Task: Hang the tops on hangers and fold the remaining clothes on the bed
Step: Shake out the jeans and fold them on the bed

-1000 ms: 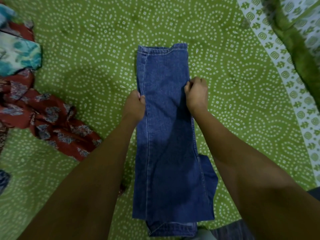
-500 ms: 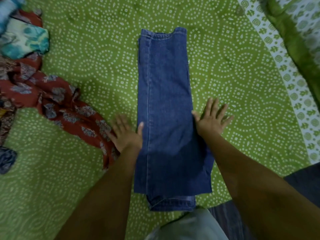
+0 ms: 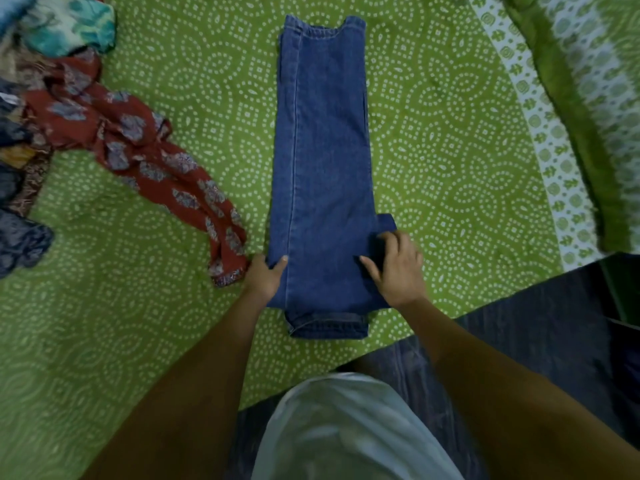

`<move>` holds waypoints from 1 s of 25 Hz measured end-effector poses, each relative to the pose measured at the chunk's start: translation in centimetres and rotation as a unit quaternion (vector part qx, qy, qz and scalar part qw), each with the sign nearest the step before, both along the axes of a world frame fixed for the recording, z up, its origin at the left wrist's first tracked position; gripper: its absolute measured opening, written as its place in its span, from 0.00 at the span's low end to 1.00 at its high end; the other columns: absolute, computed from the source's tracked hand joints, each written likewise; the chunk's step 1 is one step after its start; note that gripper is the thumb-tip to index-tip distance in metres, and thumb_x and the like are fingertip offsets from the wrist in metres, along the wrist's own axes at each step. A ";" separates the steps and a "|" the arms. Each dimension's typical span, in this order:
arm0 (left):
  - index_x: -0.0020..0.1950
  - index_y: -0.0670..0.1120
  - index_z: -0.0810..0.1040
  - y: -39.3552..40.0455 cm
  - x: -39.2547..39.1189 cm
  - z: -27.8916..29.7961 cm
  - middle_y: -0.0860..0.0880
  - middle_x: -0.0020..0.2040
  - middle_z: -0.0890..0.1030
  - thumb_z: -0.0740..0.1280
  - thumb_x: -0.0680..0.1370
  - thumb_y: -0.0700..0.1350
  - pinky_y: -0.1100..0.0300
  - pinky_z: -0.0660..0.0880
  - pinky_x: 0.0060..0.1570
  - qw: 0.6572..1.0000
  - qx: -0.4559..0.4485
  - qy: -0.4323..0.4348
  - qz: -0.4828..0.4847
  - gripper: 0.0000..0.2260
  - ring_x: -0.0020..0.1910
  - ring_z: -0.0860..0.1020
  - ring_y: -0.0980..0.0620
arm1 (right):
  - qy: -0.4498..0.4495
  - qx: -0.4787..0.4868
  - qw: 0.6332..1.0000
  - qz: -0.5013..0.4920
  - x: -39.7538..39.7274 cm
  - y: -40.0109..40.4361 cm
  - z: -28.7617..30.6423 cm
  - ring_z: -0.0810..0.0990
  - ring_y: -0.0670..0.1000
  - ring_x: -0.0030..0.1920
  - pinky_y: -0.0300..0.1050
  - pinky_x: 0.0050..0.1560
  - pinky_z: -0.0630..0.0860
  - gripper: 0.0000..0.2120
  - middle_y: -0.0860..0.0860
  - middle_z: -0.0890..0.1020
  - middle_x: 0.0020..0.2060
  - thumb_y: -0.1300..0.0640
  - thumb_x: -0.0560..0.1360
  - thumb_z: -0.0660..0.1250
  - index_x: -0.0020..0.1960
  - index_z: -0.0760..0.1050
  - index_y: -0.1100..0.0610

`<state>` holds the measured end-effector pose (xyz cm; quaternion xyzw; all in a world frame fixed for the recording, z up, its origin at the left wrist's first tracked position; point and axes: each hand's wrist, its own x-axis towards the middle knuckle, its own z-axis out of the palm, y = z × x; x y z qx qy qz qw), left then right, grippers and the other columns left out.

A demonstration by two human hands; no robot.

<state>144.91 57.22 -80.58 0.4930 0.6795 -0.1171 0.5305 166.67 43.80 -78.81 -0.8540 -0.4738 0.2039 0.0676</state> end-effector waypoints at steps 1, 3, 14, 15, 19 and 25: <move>0.63 0.38 0.73 -0.1 -0.1 0.1 0.45 0.57 0.78 0.68 0.76 0.54 0.52 0.74 0.50 0.999 -0.017 -0.035 0.012 0.23 0.56 0.77 0.42 | 0.077 -0.016 0.993 -0.087 0.2 0.2 0.0 0.72 0.58 0.55 0.55 0.55 0.70 0.25 0.57 0.70 0.58 0.42 0.76 0.65 0.62 0.68 0.60; 0.60 0.41 0.77 0.1 -0.4 -0.4 0.48 0.57 0.78 0.74 0.68 0.60 0.49 0.77 0.53 0.999 0.013 -0.045 0.007 0.29 0.53 0.78 0.46 | 0.219 -0.057 0.942 -0.249 0.9 1.7 0.1 0.74 0.58 0.56 0.50 0.57 0.70 0.26 0.57 0.69 0.59 0.43 0.74 0.69 0.60 0.69 0.61; 0.65 0.43 0.74 3.4 3.1 2.8 0.50 0.60 0.77 0.70 0.72 0.60 0.50 0.73 0.61 0.966 -0.170 -0.124 0.149 0.28 0.59 0.76 0.49 | 0.616 -0.171 0.700 -0.316 2.8 5.5 2.1 0.81 0.56 0.56 0.55 0.60 0.77 0.23 0.56 0.82 0.57 0.50 0.71 0.73 0.62 0.76 0.59; 0.65 0.43 0.75 4.3 3.2 3.8 0.49 0.61 0.78 0.68 0.73 0.61 0.49 0.73 0.61 0.956 -0.208 -0.145 0.146 0.28 0.58 0.76 0.48 | 0.635 -0.164 0.689 -0.308 3.1 6.2 3.1 0.81 0.57 0.57 0.55 0.60 0.76 0.23 0.56 0.82 0.57 0.49 0.73 0.71 0.63 0.75 0.59; 0.66 0.42 0.75 7.5 3.5 9.9 0.46 0.62 0.78 0.62 0.77 0.63 0.55 0.73 0.57 0.972 -0.105 -0.178 0.108 0.28 0.59 0.78 0.46 | 0.677 -0.102 0.663 -0.302 4.1 8.9 9.8 0.80 0.56 0.58 0.54 0.61 0.75 0.22 0.56 0.82 0.57 0.46 0.75 0.67 0.63 0.76 0.59; 0.65 0.38 0.74 10.8 2.5 19.9 0.44 0.65 0.76 0.63 0.73 0.66 0.46 0.71 0.63 0.986 -0.064 -0.130 0.085 0.34 0.62 0.75 0.41 | 0.658 -0.036 0.703 -0.267 5.0 12.2 24.8 0.82 0.55 0.53 0.53 0.57 0.77 0.20 0.56 0.83 0.54 0.46 0.74 0.67 0.59 0.77 0.59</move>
